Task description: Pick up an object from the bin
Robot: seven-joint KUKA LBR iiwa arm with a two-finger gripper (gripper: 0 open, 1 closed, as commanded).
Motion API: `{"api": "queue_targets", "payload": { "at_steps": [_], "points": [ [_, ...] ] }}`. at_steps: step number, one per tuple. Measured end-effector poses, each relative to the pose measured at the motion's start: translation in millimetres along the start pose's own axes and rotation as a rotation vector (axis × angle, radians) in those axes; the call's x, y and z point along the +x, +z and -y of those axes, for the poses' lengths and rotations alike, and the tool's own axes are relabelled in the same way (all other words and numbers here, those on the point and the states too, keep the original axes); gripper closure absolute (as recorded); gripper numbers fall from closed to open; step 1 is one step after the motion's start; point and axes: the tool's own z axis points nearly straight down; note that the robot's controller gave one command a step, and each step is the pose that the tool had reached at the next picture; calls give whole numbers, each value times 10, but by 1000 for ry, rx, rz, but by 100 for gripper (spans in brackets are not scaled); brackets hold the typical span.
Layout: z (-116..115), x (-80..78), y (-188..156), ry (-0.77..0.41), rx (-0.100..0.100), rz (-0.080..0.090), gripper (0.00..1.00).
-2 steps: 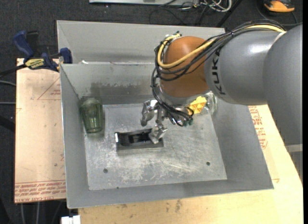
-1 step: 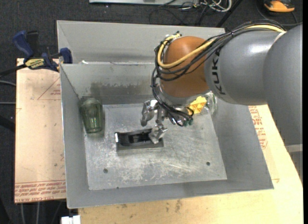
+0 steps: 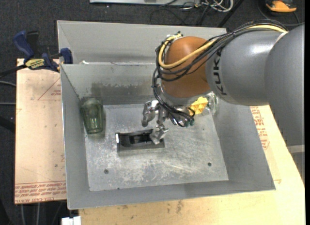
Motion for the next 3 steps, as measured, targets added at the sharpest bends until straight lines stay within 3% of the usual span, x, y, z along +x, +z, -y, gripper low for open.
{"api": "queue_targets", "payload": {
  "at_steps": [3],
  "points": [
    [0, 0, 0, 0, 0, 0, 100]
  ]
}}
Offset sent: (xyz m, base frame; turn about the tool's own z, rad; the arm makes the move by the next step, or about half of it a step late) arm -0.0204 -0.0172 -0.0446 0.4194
